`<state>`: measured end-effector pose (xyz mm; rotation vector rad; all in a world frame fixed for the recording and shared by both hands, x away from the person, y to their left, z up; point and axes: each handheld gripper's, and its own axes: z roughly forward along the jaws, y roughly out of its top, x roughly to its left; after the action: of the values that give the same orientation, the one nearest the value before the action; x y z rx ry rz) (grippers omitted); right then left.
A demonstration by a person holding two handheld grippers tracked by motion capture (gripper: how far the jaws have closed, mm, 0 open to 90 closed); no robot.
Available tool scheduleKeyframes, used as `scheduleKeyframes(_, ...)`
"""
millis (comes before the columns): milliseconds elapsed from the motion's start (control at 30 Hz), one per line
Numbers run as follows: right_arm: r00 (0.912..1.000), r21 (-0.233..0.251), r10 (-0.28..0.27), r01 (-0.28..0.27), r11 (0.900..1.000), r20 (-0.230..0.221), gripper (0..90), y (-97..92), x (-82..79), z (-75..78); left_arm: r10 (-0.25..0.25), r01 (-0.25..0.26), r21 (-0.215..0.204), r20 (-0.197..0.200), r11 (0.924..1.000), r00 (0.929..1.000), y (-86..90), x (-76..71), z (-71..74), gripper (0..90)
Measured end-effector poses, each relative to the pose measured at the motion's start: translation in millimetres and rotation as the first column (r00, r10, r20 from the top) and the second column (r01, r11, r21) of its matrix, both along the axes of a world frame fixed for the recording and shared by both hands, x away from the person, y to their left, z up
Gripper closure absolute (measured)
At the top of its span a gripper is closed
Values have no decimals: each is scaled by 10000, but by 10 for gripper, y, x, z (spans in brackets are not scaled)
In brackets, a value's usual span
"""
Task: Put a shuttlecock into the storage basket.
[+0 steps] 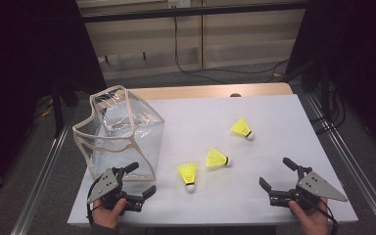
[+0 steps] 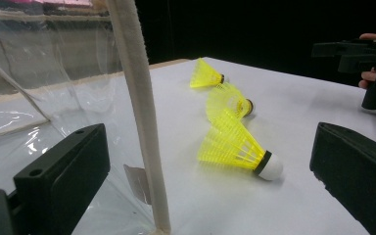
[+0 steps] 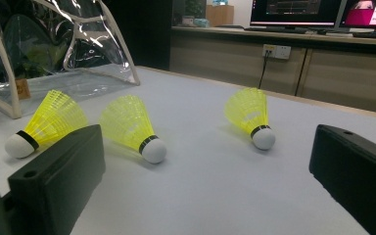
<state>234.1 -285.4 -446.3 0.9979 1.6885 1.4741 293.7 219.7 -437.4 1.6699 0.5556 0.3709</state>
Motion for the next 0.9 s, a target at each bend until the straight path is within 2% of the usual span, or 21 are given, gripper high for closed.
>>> scheduleKeyframes(267,10000,51,-12,12,10000,43,1,-22,12,1,-129,129,-1,-9,9999,9999,-26,-20,2,13)
scheduleKeyframes(467,10000,8,69,-69,10000,39,2,1,24,-1,-206,204,-88,-216,9998,9996,-65,-32,1,13)
scheduleKeyframes(900,10000,35,70,-70,10000,51,4,4,10,6,-700,706,223,-247,9973,9972,-211,-67,17,14)
